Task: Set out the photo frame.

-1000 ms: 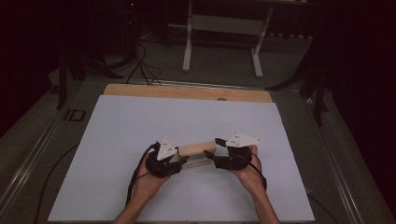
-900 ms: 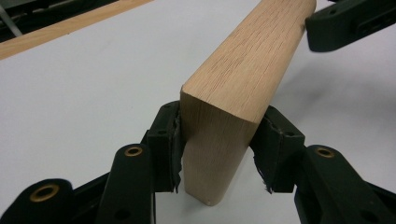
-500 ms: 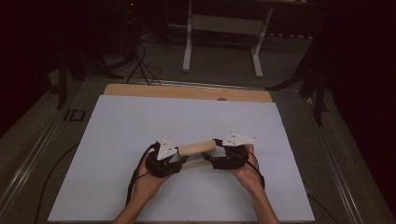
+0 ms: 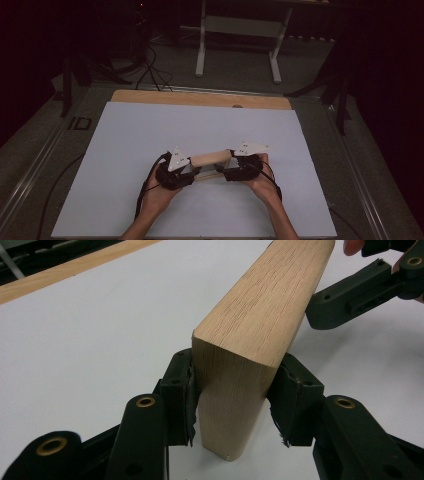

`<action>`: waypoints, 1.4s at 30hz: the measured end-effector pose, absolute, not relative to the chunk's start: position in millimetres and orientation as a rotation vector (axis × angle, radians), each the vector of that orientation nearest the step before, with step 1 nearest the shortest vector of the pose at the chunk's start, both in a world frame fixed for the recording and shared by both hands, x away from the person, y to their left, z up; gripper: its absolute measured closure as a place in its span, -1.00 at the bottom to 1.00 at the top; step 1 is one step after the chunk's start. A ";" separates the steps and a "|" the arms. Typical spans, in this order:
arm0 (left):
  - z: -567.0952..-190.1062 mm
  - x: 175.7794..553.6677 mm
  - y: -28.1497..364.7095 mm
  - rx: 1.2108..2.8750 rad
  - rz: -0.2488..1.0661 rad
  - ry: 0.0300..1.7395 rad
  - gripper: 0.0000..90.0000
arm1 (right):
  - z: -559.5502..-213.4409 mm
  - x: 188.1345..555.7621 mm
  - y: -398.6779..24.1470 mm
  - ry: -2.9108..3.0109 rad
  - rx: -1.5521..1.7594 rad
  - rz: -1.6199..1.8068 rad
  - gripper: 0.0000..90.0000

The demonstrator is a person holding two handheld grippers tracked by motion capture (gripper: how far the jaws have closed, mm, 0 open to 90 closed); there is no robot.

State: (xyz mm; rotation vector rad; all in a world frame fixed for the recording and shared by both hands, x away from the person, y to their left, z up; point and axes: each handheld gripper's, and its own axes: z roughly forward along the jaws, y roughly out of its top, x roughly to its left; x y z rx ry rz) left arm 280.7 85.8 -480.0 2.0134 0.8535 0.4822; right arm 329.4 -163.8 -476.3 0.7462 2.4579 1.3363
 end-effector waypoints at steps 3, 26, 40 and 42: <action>-479.8 281.0 86.0 2.016 0.480 0.851 0.26 | -476.8 330.6 -164.2 2.464 0.749 1.343 -0.32; -476.2 287.6 94.1 2.016 0.435 0.866 0.15 | -476.0 322.6 -171.2 2.463 0.718 1.360 0.12; -473.0 291.2 100.2 2.027 0.451 0.851 0.12 | -474.3 320.3 -165.9 2.443 0.713 1.365 0.17; -472.3 291.7 100.7 2.028 0.451 0.850 0.12 | -473.4 320.8 -165.3 2.439 0.715 1.368 0.17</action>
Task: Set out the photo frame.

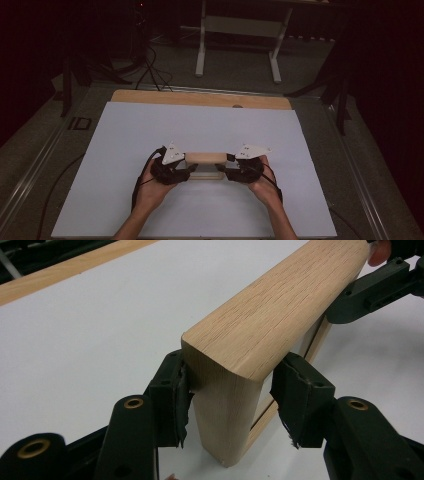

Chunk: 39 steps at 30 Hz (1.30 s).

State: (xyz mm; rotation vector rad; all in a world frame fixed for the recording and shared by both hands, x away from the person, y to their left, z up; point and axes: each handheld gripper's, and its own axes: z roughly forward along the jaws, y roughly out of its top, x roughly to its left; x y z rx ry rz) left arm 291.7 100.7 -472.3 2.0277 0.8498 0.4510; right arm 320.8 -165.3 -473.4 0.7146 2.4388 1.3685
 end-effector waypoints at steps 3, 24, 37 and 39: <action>-471.3 293.5 101.8 2.023 0.451 0.850 0.12 | -472.1 321.5 -164.6 2.436 0.718 1.367 0.17; -469.8 321.0 110.1 2.031 0.419 0.853 0.12 | -468.0 341.3 -153.2 2.411 0.762 1.334 0.14; -471.8 332.3 110.2 2.032 0.395 0.881 0.12 | -473.2 352.0 -150.8 2.403 0.823 1.348 0.11; -471.8 333.3 109.6 2.033 0.398 0.886 0.12 | -474.2 353.6 -150.7 2.400 0.835 1.352 0.11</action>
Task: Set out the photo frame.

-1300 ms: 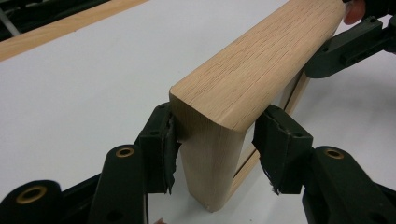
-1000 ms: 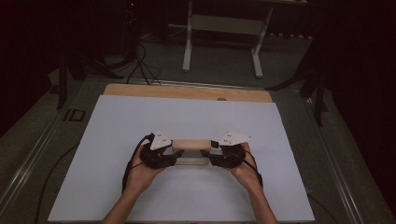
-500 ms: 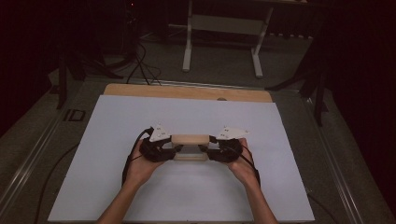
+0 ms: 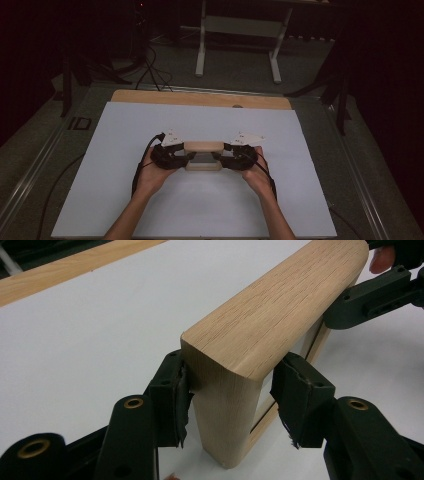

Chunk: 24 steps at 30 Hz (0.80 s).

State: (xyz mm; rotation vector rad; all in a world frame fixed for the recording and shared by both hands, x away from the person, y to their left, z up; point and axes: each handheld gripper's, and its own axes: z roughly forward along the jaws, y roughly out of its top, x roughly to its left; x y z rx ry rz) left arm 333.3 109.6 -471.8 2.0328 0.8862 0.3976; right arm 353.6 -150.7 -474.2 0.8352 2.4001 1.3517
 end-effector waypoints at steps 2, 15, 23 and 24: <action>-472.1 333.6 108.9 2.028 0.399 0.890 0.12 | -474.7 354.4 -150.8 2.399 0.837 1.357 0.10; -471.5 336.0 112.9 2.034 0.397 0.898 0.12 | -477.9 356.8 -148.0 2.393 0.864 1.379 0.09; -471.4 337.9 114.7 2.033 0.380 0.899 0.11 | -478.0 357.2 -146.6 2.394 0.864 1.380 0.10; -471.5 338.4 114.8 2.031 0.376 0.901 0.11 | -478.0 357.2 -146.6 2.394 0.864 1.380 0.10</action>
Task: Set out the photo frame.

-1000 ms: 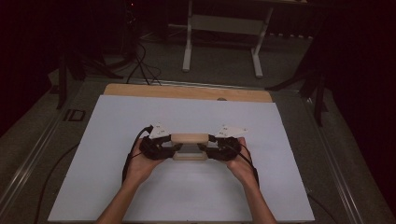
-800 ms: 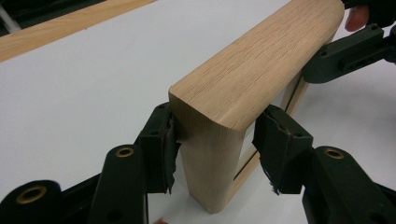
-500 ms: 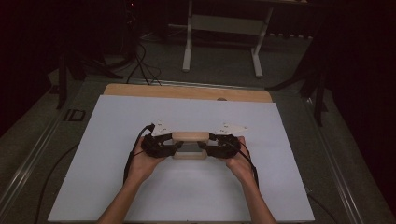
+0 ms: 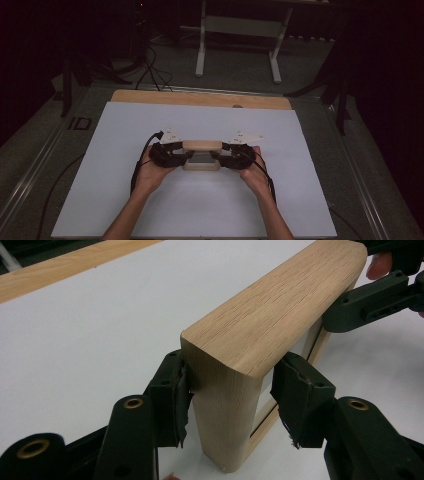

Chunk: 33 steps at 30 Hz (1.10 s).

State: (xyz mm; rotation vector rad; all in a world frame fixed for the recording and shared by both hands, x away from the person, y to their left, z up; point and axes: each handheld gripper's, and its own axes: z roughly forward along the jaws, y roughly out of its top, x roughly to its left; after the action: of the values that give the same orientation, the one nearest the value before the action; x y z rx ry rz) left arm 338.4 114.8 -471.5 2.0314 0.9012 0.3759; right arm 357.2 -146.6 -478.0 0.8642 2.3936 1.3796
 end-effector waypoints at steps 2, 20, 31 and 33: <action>-471.7 340.0 115.3 2.028 0.368 0.902 0.11 | -478.1 357.6 -146.6 2.393 0.865 1.380 0.10; -472.8 349.4 115.5 2.016 0.341 0.912 0.09 | -477.6 362.4 -144.5 2.387 0.904 1.356 0.10; -474.2 352.6 114.9 1.998 0.335 0.941 0.07 | -477.3 367.6 -143.6 2.395 0.922 1.349 0.09; -474.3 353.0 114.8 1.995 0.335 0.949 0.07 | -477.2 368.8 -143.4 2.399 0.925 1.349 0.09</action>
State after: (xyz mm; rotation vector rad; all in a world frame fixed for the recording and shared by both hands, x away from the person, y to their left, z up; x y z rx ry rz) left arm 353.0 114.8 -474.3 1.9948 0.9490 0.3346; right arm 368.8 -143.4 -477.2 0.9252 2.3989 1.3485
